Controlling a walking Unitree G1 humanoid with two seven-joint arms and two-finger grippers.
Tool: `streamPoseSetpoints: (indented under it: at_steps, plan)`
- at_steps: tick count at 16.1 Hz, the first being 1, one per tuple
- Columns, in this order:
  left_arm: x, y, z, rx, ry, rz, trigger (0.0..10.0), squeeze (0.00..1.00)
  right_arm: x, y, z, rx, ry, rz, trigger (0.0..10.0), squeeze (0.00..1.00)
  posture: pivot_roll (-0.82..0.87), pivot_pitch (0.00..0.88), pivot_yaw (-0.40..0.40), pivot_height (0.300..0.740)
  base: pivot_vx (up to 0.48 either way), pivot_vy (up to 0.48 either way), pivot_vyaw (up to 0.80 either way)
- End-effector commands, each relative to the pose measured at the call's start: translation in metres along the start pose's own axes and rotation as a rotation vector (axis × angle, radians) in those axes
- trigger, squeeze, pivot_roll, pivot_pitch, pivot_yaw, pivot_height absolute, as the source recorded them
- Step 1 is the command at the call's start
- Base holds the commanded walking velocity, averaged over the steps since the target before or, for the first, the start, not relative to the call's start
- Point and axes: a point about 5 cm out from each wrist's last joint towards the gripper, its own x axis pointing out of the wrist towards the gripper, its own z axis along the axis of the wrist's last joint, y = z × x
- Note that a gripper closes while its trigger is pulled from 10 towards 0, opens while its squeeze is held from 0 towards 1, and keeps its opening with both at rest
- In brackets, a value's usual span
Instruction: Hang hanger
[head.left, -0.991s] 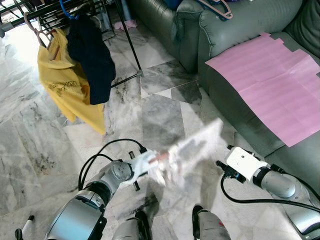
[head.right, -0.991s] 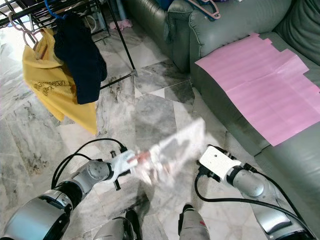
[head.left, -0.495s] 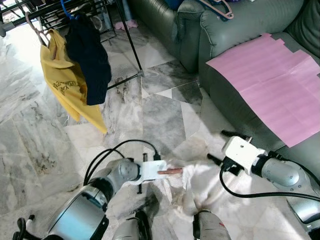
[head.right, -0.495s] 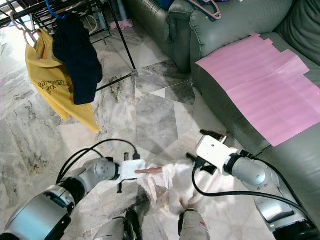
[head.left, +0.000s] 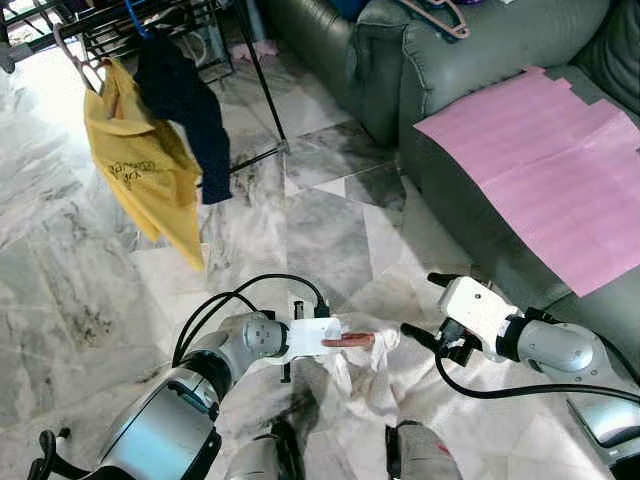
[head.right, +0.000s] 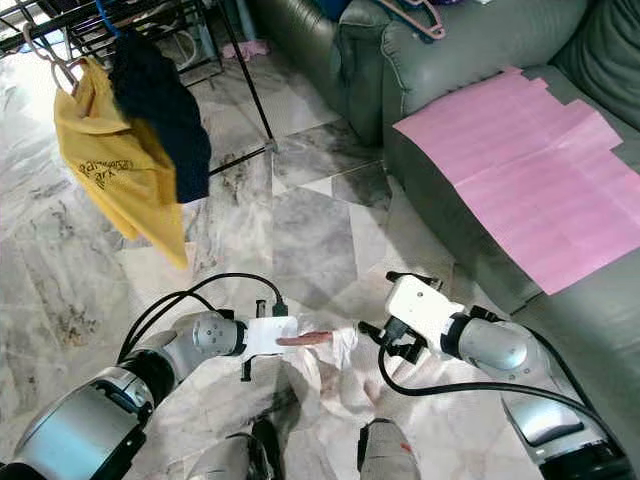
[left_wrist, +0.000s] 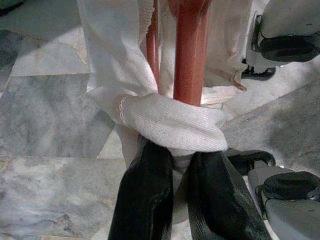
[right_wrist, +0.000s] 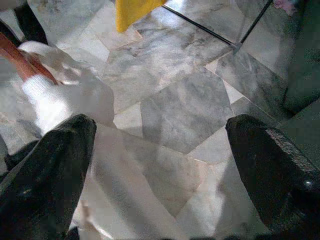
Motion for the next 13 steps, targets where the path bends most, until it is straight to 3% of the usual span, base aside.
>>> streamPoseSetpoints:
  at_steps: [1, 3, 6, 8, 13]
  plan:
    - [-0.003, 0.002, 0.0, 0.036, -0.009, 0.004, 10.0, 0.0, 0.002, 0.015, 0.0, 0.024, -0.003, 0.121, 10.0, 1.0, -0.34, 0.227, 0.166, 0.74, 0.0, 0.0, 0.0]
    - [-0.002, 0.003, 0.002, 0.059, -0.019, 0.0, 10.0, 0.0, 0.003, 0.024, -0.003, 0.032, 0.025, 0.237, 10.0, 1.0, -0.33, 0.23, 0.165, 0.74, 0.0, 0.0, 0.0]
    - [-0.002, 0.001, 0.002, 0.066, -0.021, -0.006, 10.0, 0.0, 0.008, 0.02, 0.005, 0.032, -0.013, 0.221, 10.0, 1.0, -0.34, 0.234, 0.167, 0.74, 0.0, 0.0, 0.0]
    - [-0.001, 0.0, 0.006, 0.074, -0.047, -0.02, 10.0, 0.0, 0.01, 0.022, -0.006, 0.026, 0.03, 0.236, 10.0, 1.0, -0.33, 0.234, 0.167, 0.74, 0.0, 0.0, 0.0]
    - [-0.001, 0.0, 0.006, 0.074, -0.047, -0.02, 10.0, 0.0, 0.01, 0.022, -0.006, 0.026, 0.03, 0.236, 10.0, 1.0, -0.33, 0.234, 0.167, 0.74, 0.0, 0.0, 0.0]
